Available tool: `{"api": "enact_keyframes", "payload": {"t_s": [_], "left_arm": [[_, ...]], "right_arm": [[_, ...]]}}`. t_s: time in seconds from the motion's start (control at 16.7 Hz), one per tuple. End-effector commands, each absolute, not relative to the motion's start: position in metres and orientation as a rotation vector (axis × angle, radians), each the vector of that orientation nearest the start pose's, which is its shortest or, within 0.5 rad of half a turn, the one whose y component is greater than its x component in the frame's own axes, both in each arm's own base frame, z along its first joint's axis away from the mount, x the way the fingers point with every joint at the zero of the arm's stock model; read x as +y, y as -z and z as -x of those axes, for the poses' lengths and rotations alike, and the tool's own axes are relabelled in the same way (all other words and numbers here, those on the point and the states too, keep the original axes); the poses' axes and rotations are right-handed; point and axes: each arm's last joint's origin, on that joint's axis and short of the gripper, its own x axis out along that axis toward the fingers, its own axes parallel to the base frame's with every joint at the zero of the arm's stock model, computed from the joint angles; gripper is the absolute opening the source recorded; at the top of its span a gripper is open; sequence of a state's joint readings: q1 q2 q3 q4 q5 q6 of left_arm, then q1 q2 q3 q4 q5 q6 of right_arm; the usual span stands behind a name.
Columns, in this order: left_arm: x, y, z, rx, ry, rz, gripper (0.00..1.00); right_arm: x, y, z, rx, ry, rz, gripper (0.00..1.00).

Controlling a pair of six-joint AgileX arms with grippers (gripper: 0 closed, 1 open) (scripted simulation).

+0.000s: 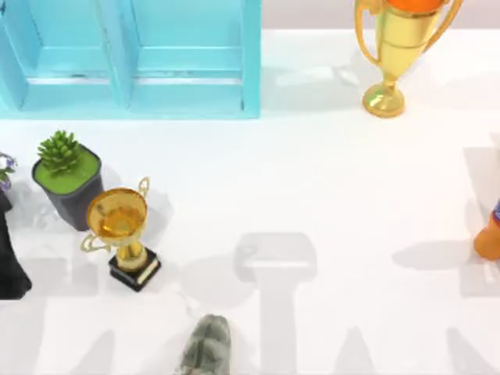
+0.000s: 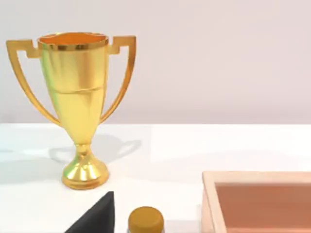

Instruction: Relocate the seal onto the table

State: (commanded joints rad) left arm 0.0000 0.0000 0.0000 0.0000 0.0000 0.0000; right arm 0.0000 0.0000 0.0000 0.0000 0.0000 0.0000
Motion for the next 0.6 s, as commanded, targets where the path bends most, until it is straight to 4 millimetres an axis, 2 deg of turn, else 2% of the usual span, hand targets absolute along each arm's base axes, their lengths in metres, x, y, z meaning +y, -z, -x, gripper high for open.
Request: {"api": "enact_keyframes", "payload": {"t_s": [0.18, 0.3, 0.6], "left_arm": [[-0.001, -0.160, -0.106, 0.000, 0.000, 0.000, 1.00], [-0.001, -0.160, -0.106, 0.000, 0.000, 0.000, 1.00], [-0.001, -0.160, -0.106, 0.000, 0.000, 0.000, 1.00]], "right_arm": [[-0.002, -0.162, -0.106, 0.006, 0.004, 0.003, 1.00], [-0.003, -0.171, -0.105, 0.041, 0.023, 0.019, 1.00], [-0.014, -0.215, -0.112, 0.240, 0.106, 0.105, 1.00]]}}
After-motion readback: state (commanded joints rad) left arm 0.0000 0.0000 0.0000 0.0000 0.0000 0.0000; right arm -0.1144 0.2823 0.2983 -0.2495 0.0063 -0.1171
